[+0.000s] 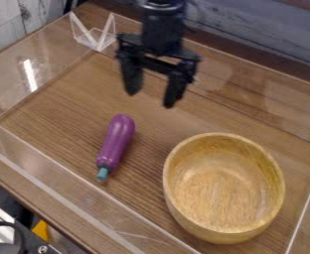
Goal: Put the purple eggplant in the brown bowl
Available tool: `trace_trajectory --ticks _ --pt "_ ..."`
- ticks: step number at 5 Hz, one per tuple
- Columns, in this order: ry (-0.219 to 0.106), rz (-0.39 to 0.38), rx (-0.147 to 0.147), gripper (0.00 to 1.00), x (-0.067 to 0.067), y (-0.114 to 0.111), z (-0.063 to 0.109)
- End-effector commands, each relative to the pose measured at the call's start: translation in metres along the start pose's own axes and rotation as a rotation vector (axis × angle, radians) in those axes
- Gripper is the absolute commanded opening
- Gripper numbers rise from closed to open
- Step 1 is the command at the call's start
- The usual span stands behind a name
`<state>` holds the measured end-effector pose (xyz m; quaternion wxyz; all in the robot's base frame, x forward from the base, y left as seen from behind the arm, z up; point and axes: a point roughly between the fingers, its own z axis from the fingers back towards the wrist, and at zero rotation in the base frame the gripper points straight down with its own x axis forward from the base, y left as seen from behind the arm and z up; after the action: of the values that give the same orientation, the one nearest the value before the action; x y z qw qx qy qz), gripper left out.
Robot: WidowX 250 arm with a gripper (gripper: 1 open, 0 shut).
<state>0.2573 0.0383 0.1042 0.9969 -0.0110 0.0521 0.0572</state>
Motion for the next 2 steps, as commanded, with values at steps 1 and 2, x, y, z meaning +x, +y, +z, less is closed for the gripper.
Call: trace_trajectory --ticks 1,2 --pt "-0.069 0.005 0.013 1.00 -0.008 0.023 0.006" --pt "-0.083 0.030 0.015 1.00 -0.016 0.034 -0.003"
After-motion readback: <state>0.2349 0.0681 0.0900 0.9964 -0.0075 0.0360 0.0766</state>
